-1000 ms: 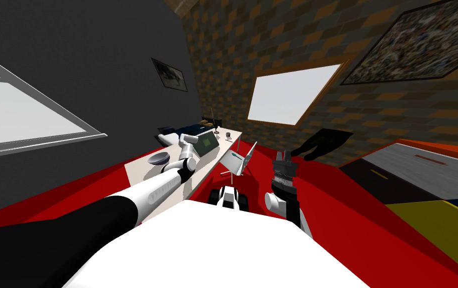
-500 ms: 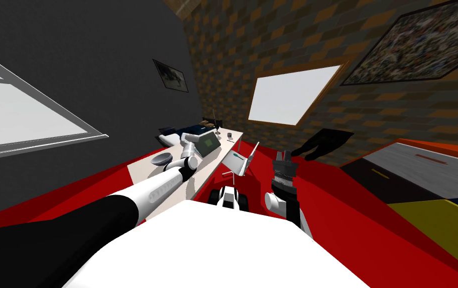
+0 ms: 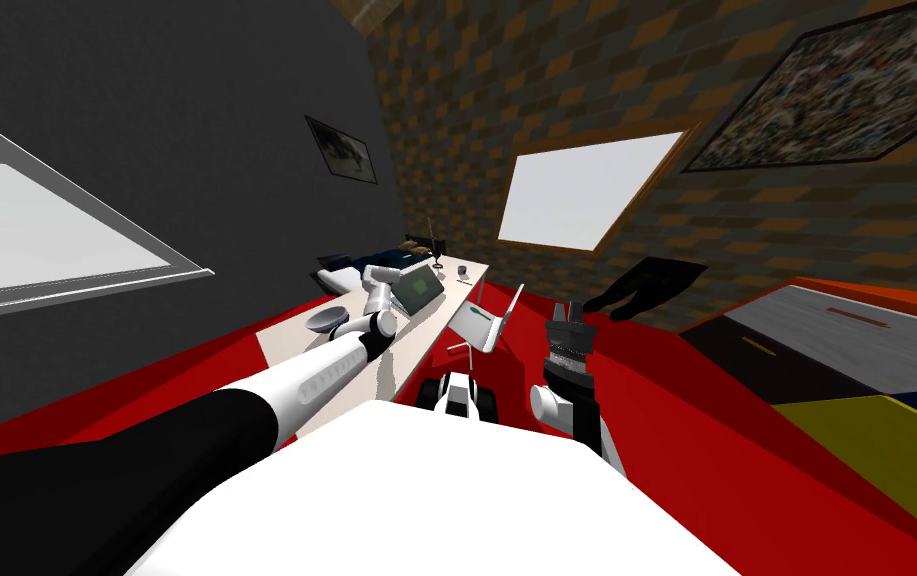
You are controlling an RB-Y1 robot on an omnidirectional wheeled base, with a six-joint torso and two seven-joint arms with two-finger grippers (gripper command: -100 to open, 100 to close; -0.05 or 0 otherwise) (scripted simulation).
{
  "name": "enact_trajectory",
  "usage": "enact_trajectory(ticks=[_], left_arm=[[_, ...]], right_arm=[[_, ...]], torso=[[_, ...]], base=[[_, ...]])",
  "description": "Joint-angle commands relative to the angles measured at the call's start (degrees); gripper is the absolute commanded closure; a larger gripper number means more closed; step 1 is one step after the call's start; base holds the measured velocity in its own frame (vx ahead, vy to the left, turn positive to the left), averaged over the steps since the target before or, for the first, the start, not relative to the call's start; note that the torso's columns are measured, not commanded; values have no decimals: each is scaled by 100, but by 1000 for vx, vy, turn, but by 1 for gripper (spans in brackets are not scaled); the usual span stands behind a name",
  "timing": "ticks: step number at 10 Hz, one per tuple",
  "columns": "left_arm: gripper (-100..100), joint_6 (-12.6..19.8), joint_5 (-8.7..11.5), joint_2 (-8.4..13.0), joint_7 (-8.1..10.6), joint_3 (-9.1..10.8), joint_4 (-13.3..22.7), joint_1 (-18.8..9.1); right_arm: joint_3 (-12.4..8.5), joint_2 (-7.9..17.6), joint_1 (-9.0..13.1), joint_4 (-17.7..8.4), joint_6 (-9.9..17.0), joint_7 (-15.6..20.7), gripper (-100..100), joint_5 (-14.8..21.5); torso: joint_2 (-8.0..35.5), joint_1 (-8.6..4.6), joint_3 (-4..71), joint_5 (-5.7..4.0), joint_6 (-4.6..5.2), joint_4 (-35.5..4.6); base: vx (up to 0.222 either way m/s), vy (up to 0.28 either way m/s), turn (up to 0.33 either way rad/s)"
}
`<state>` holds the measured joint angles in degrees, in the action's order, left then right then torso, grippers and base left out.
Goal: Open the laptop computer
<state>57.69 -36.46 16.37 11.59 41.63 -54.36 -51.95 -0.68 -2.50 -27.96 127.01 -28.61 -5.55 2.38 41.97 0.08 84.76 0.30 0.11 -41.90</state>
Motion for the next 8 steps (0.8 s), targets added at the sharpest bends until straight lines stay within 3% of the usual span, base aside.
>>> enact_trajectory(ticks=[1,2,4,6,7,8], left_arm=[[100,-182,389,506,126,-449,63,395],[100,-182,551,663,126,-481,63,528],[100,-182,860,663,126,-481,63,731],[100,-182,1230,663,126,-481,63,731],[100,-182,1289,663,126,-481,63,731],[100,-364,1517,955,251,-767,126,1012]], right_arm=[[1,0,1,0,0,0,0,0],[1,0,0,0,0,0,0,0],[0,0,0,0,0,0,0,0],[0,0,0,0,0,0,0,0],[0,0,0,0,0,0,0,0],[0,0,0,0,0,0,0,0]], torso=[[-7,-17,2,-13,29,-10],[0,-26,0,-30,10,-25],[38,0,-24,-22,-18,-34],[44,-6,-27,-30,-10,-42],[37,-9,-23,-31,-10,-40],[31,-10,-19,-31,-10,-38]], base=[[16,-18,-239],[26,-10,-57],[8,-9,28],[-7,0,-3],[-6,3,-2],[19,-22,-308]])
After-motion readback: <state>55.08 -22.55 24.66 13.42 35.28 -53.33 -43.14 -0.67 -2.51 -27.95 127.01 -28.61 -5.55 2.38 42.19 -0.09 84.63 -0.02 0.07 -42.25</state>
